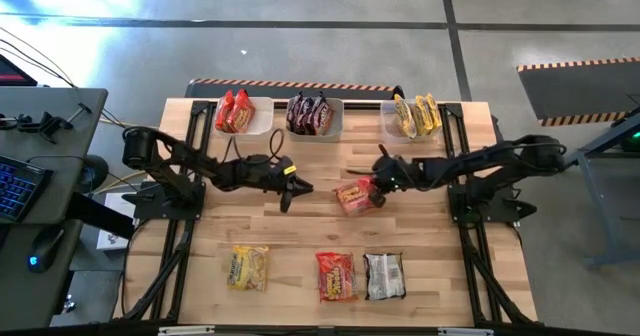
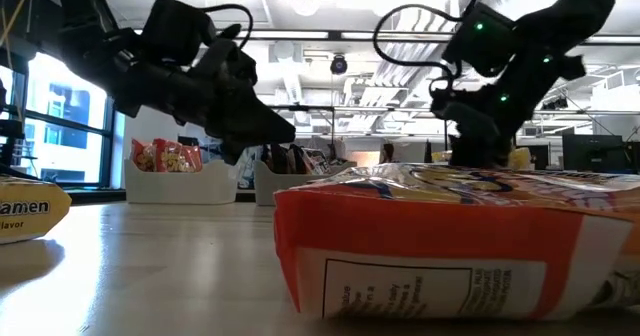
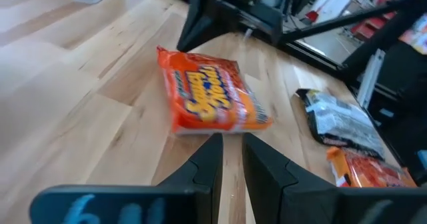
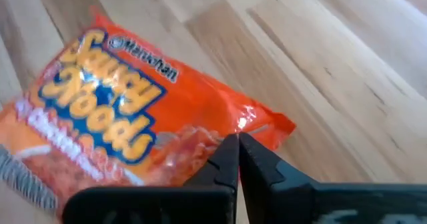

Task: Sort Maruchan noodles
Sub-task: Put the orange noodle pack into the white bin

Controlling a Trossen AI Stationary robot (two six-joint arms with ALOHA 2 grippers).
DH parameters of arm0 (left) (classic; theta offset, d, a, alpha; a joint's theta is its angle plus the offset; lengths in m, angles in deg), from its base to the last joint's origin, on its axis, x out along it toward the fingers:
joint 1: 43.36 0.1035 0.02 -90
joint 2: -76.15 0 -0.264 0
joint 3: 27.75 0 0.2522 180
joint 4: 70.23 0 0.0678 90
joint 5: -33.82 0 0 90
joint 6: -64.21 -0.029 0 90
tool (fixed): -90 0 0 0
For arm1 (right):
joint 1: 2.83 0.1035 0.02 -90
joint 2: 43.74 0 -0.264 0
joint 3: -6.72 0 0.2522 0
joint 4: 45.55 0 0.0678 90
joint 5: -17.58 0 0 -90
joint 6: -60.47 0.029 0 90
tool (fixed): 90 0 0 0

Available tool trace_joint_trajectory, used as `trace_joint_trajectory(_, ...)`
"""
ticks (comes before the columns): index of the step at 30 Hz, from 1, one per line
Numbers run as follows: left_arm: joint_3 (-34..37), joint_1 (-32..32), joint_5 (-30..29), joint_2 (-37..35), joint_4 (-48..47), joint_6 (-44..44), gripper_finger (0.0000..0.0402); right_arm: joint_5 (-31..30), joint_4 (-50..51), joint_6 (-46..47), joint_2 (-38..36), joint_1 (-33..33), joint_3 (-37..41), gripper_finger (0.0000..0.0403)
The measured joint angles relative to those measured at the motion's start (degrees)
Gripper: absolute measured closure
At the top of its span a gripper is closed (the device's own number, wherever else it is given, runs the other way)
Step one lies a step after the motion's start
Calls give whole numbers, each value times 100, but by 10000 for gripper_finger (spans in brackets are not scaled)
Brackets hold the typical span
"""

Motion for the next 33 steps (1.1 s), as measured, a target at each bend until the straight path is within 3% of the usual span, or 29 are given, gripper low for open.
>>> trace_joint_trajectory(6,-549,30,334,0,-1253,160,339,333,-713,-495,760,-56,-180,402)
trace_joint_trajectory(14,-1262,-364,301,0,-2702,-571,268,435,-1162,-781,1647,-12,-681,402)
trace_joint_trajectory(23,-1379,-634,-178,125,-2772,-784,196,454,-1085,-930,1721,-12,-946,402)
trace_joint_trajectory(33,-1674,-844,61,1265,-1913,-767,188,452,-1091,-930,1721,-12,-949,402)
